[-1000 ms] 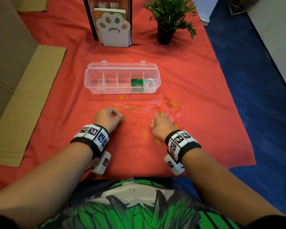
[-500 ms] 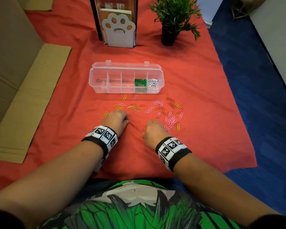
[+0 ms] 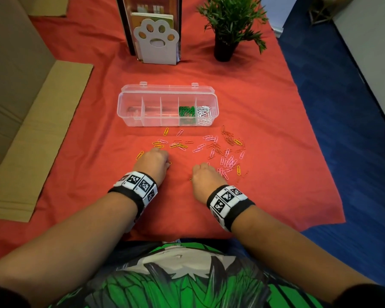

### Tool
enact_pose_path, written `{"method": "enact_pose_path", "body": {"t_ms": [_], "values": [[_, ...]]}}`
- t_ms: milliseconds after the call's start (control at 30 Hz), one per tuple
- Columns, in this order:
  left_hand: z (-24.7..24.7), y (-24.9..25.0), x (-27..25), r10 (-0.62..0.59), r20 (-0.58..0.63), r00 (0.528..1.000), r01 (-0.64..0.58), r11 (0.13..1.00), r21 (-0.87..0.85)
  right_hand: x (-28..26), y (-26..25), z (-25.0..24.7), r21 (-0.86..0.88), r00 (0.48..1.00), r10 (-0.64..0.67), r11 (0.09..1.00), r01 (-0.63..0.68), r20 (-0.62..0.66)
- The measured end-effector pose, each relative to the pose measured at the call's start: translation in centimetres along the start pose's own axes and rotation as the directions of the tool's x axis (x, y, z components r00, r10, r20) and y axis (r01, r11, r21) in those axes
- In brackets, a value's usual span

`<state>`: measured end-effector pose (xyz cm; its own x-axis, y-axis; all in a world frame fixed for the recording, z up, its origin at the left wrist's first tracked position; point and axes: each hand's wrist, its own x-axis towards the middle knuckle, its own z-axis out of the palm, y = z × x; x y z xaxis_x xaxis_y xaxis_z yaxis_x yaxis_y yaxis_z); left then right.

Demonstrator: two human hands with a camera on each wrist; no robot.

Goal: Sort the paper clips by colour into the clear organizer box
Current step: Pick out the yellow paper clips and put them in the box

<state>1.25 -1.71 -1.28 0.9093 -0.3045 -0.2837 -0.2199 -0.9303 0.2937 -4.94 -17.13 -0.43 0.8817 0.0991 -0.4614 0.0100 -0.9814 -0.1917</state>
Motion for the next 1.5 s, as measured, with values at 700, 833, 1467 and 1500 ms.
{"method": "enact_pose_path", "body": {"t_ms": [700,833,1467,1500], "values": [[-3.0,-2.5,0.2,-0.487,0.165,0.858,0.422,0.483,-0.768,1.4,1.6,-2.7,0.748,0.944,0.158,0.578,-0.325,0.288],[-1.7,-2.1,-0.3,-0.325,-0.082,0.942,0.271,0.883,-0.384,0.4,1.0,-2.3,0.175,0.98,0.179,0.965,-0.193,0.092],[-3.3,-0.4,-1.2,-0.005,0.448,0.894,0.444,-0.132,-0.886,-0.7,5.4,-2.6,0.93,0.942,0.149,0.173,-0.324,0.3],[-3.3,-0.4,-1.3,-0.018,0.449,0.893,0.441,-0.157,-0.884,-0.9,5.5,-2.6,0.929,0.931,0.144,0.116,-0.351,0.334]]}}
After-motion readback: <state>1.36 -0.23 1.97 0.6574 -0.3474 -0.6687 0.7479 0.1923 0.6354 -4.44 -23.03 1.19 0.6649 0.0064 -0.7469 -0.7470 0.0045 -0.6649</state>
